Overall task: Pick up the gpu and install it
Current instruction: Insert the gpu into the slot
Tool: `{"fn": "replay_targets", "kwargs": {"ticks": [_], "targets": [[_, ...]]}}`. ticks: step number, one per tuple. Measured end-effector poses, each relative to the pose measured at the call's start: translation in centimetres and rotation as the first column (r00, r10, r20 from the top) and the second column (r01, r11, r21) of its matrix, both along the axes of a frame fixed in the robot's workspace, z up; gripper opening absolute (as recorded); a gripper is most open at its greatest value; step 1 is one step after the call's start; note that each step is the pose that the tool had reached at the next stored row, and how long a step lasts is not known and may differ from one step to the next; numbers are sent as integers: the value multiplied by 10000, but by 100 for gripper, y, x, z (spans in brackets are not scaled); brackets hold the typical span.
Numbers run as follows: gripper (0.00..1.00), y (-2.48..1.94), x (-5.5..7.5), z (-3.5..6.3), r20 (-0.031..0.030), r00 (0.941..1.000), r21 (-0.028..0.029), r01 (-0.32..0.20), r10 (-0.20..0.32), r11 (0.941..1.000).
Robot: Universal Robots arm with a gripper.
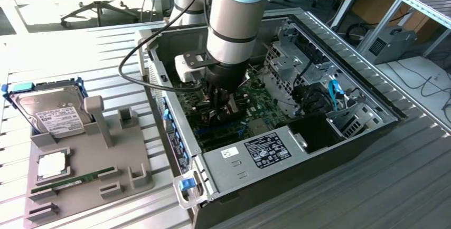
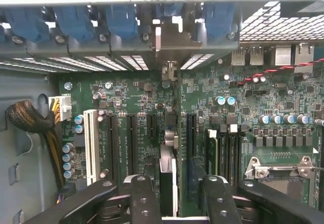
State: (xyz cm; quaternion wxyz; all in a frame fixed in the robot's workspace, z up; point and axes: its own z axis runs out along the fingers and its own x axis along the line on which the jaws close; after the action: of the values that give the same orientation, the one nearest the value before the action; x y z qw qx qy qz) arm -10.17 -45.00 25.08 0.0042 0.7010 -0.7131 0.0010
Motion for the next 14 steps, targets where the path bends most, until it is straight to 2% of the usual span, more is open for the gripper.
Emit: {"fn": "replay_targets", "kwargs": {"ticks": [5, 14], "targets": [[40, 0, 0, 126, 0, 10000, -6, 0, 0, 10000], [40, 1, 0, 297, 0, 10000, 1, 0, 0, 10000]]}}
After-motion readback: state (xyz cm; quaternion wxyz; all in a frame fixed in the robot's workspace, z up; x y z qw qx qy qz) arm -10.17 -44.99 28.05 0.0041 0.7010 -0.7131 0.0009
